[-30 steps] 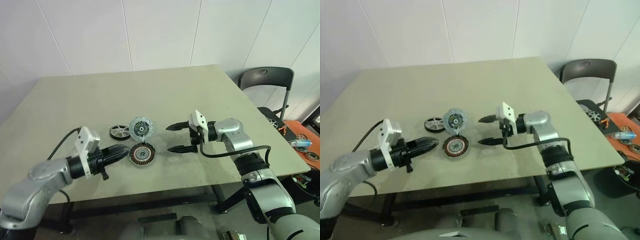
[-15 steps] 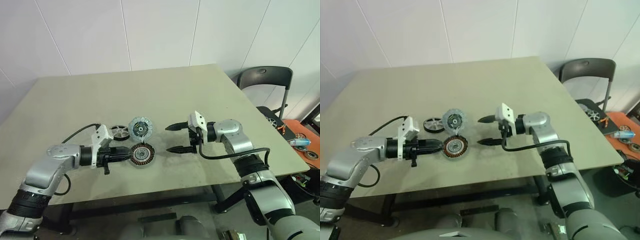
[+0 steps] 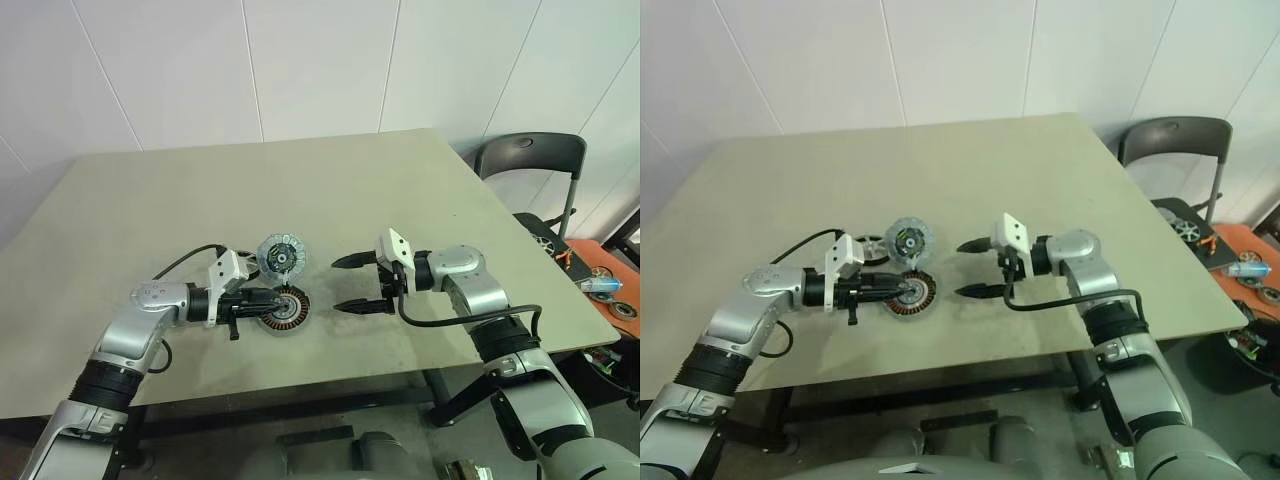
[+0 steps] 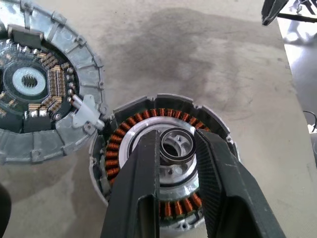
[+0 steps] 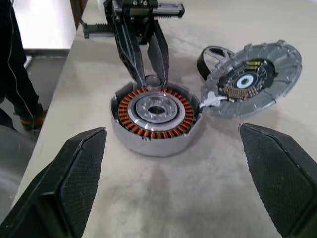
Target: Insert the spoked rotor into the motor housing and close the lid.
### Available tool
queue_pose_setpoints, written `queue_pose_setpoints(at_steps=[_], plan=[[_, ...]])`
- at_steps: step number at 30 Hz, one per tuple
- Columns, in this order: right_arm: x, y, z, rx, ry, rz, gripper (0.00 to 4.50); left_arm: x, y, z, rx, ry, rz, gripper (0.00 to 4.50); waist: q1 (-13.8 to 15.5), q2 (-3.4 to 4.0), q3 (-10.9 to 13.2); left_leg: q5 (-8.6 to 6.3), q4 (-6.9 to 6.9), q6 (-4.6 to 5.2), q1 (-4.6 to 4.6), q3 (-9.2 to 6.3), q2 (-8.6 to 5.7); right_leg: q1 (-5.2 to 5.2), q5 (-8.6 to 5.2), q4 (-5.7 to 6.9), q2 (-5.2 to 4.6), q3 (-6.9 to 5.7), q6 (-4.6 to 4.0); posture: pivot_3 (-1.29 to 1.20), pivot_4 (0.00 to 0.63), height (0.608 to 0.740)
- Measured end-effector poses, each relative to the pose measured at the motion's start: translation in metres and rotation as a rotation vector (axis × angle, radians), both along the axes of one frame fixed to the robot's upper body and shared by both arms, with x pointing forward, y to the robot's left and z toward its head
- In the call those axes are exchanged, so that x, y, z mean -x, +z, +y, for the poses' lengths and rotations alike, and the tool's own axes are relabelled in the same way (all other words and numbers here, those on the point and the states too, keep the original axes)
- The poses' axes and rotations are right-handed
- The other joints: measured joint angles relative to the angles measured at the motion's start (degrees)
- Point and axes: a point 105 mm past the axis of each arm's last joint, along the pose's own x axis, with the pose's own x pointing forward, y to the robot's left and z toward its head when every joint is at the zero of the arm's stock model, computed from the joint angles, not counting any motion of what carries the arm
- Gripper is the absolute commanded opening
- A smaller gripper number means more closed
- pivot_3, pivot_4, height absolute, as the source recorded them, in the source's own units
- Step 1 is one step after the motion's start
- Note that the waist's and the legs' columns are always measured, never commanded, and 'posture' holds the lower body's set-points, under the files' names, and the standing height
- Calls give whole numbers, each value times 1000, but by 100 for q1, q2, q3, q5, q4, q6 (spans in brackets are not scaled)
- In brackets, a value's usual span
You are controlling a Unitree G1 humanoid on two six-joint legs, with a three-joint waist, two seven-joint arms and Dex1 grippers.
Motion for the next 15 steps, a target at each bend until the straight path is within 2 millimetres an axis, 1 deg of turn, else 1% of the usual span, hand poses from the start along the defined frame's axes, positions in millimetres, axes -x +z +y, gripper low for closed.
queue_pose_setpoints(at_steps=[15], plan=[[1,-3,0,13,2,4,4500,-2,-5,0,-31,4,-5,676,-1,0,0,0,2,0,2,-1,0,0,1,7,0,0,1,0,0,740]])
